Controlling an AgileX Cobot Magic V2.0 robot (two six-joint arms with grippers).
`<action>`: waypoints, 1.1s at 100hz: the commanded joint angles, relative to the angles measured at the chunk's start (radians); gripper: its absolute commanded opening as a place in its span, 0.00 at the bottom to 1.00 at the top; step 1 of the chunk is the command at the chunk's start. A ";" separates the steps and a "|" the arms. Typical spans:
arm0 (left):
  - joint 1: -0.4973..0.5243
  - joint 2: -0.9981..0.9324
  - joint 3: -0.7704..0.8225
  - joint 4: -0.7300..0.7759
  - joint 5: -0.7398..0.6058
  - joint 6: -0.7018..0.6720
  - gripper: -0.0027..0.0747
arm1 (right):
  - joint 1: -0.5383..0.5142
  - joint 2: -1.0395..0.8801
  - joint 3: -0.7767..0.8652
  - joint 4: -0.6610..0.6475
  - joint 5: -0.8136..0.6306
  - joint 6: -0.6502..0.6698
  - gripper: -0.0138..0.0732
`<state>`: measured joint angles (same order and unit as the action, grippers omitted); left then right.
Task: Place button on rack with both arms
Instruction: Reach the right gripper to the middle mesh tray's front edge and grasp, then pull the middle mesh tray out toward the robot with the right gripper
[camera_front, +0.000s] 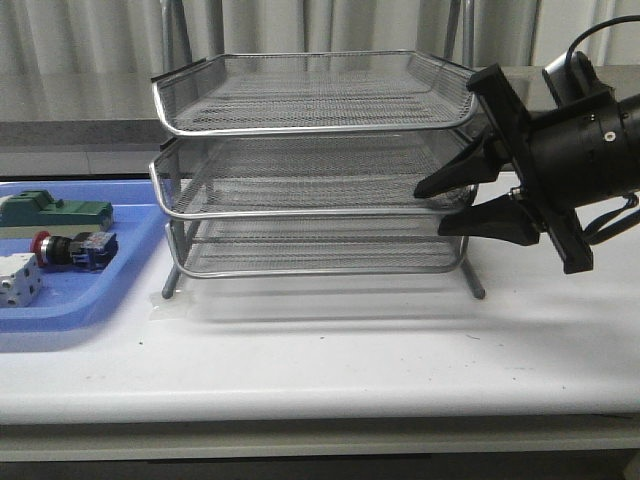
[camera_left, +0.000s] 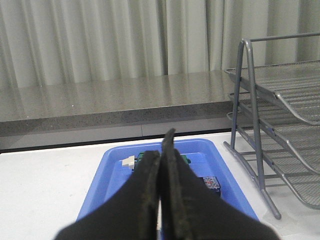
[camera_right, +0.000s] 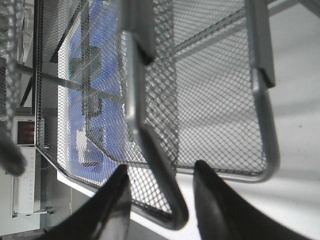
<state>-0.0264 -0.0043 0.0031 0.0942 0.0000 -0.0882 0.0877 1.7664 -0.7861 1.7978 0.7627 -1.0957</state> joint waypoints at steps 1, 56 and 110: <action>0.002 -0.032 0.034 -0.009 -0.085 -0.011 0.01 | 0.000 -0.039 -0.026 0.043 0.075 -0.017 0.41; 0.002 -0.032 0.034 -0.009 -0.085 -0.011 0.01 | 0.000 -0.039 -0.008 -0.056 0.094 -0.017 0.22; 0.002 -0.032 0.034 -0.009 -0.085 -0.011 0.01 | 0.000 -0.055 0.232 -0.073 0.183 -0.156 0.22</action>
<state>-0.0264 -0.0043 0.0031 0.0942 0.0000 -0.0882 0.0775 1.7479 -0.6069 1.8322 0.8993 -1.1781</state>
